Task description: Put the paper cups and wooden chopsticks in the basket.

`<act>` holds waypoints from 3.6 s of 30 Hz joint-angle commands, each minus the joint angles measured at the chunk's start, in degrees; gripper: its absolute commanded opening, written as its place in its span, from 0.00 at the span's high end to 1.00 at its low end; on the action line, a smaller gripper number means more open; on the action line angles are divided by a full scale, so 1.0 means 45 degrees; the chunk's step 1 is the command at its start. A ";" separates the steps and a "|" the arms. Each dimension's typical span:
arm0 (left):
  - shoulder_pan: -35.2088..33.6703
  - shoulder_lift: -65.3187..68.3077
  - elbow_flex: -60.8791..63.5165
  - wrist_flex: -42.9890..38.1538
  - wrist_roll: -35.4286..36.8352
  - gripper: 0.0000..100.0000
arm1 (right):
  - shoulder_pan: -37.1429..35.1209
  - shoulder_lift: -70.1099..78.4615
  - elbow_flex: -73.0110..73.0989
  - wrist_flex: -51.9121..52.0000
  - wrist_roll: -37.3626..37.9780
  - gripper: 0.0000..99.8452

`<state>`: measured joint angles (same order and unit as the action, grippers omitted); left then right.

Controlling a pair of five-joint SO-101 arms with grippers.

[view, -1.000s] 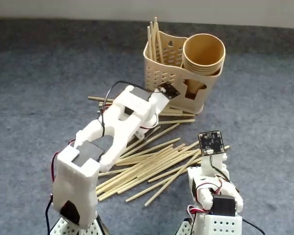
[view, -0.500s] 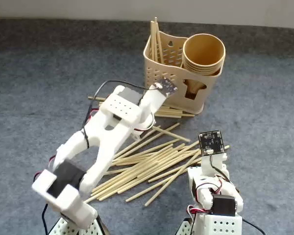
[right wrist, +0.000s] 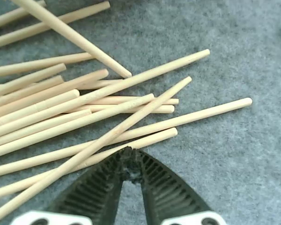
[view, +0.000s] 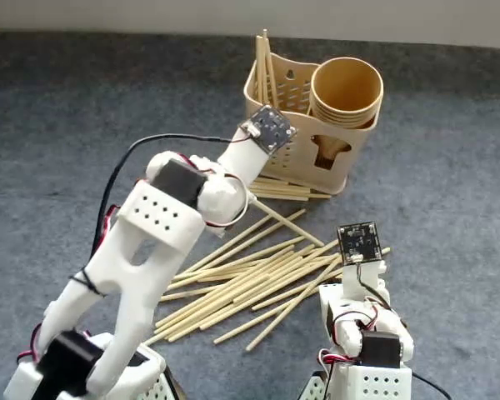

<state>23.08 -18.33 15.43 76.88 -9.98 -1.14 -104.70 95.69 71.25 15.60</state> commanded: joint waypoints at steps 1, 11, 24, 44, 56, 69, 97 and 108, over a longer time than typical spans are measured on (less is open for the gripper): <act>0.0283 -0.1319 -0.0166 0.0000 0.0020 1.00 | 0.0107 -0.0147 0.1963 0.0010 0.0117 0.99; 0.0283 -0.2764 -0.1162 -0.0039 0.0059 1.00 | 0.0107 -0.0147 0.1963 0.0010 0.0117 0.99; 0.0283 -0.3136 -0.3956 -0.3360 0.0059 1.00 | 0.0107 -0.0147 0.1963 0.0010 0.0117 0.99; 0.0283 -0.1612 0.0088 -1.7309 0.2676 1.00 | 0.0107 -0.0147 0.1963 0.0010 0.0117 0.99; 0.0068 0.0889 -0.0010 -1.7934 0.2657 1.00 | 0.0107 -0.0147 0.1963 0.0010 0.0117 0.99; -0.0244 0.1006 -0.1690 -1.2698 0.2657 0.88 | 0.0107 -0.0147 0.1963 -0.0010 0.0117 0.99; -0.0830 -0.1455 -0.3429 0.0313 0.0938 1.00 | 0.0107 -0.0147 0.1963 -0.0010 0.0117 0.99; -0.1475 -0.9231 0.5792 -0.5060 0.1016 0.98 | 0.0107 -0.0147 0.1963 -0.0010 0.0117 0.99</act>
<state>19.21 -46.37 28.88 64.31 -5.41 -1.14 -104.70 95.69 71.25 15.60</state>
